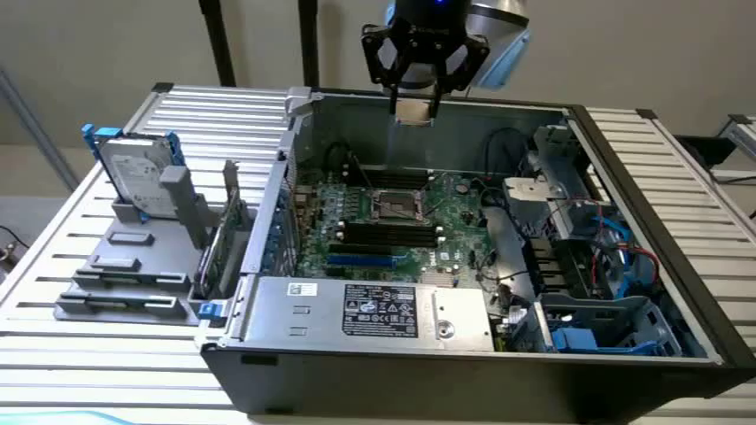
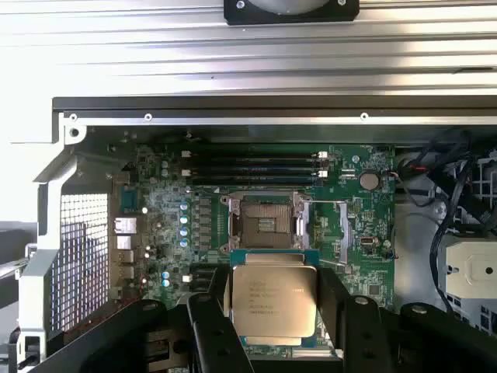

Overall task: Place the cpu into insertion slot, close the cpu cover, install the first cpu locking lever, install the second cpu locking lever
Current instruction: 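Place the cpu into insertion slot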

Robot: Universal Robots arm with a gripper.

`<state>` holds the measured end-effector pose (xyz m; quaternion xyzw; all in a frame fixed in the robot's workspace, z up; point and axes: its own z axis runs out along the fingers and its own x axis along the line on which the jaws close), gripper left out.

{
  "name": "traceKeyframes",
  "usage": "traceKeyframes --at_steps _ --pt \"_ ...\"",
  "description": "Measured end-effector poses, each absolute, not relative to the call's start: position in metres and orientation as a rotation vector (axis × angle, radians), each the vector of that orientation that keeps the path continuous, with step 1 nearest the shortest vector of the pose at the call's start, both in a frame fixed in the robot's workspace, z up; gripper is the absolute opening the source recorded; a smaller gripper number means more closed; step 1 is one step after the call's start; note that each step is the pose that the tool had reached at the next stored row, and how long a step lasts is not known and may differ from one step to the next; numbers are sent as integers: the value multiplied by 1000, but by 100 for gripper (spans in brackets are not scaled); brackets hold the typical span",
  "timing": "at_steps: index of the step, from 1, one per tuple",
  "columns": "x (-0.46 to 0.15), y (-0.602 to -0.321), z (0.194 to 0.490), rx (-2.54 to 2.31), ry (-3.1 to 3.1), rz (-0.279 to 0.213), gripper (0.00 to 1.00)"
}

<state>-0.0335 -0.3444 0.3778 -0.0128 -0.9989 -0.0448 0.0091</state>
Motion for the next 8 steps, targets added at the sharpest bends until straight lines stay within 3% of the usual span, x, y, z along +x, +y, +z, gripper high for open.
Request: traceKeyframes --at_steps 8 --pt "-34 -344 378 -40 -3120 -140 55"
